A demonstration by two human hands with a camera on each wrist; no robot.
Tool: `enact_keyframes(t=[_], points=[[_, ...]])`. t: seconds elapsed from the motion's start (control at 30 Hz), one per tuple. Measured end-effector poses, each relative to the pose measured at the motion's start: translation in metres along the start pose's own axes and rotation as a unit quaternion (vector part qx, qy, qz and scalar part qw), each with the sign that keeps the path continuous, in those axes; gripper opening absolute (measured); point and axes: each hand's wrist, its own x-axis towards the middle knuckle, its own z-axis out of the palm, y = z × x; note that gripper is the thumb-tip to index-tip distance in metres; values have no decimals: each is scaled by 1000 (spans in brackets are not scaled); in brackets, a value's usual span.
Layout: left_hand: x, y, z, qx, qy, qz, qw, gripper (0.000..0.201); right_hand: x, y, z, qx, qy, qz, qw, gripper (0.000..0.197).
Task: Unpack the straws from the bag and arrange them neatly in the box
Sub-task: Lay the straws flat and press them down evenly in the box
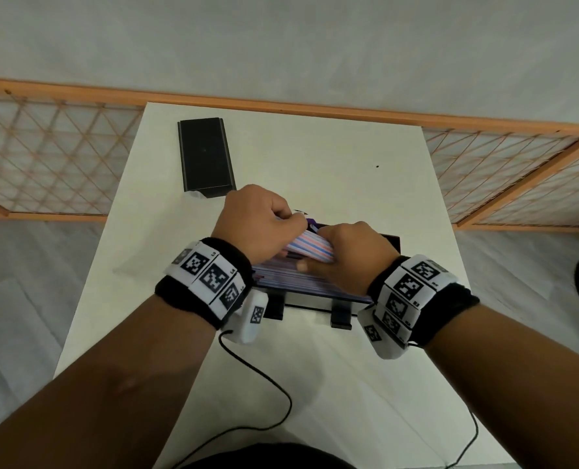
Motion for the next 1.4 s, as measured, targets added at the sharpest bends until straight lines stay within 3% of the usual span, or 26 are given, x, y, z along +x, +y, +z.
enact_keyframes(t=[0.17,0.27,0.37,0.47,0.57,0.7,0.77,0.87,1.0,1.1,1.2,1.3,1.4], points=[[-3,-20,24,77,28,67,994,31,1,4,9,-39,-40,24,998,58],[-6,-33,35,56,20,89,994,21,-6,7,24,-69,-56,24,996,97],[-9,-40,40,93,-21,102,990,37,-17,13,40,-86,-58,40,994,129],[-17,-36,42,231,-117,139,956,53,-23,15,50,-95,-74,24,992,113],[-21,-27,39,267,-155,126,943,67,-21,16,51,-87,-31,16,996,92],[-18,-19,49,380,-252,61,888,103,-14,20,51,-76,-33,84,993,108],[-18,-19,55,414,-282,34,865,96,-14,21,52,-78,-46,87,992,105],[-19,-17,55,402,-284,29,870,81,-14,20,50,-92,-54,87,990,101],[-15,-10,54,378,-290,8,879,73,-12,19,49,-83,-93,101,987,116],[-5,1,51,289,-252,-34,923,62,-11,22,44,-76,-107,92,987,110],[9,13,49,139,-132,-106,976,36,-10,25,40,-68,-115,83,988,104],[19,18,50,30,-51,-203,977,31,-9,24,41,-69,-118,79,987,101],[23,20,60,-13,-4,-217,976,18,-9,24,40,-62,-124,78,987,97]])
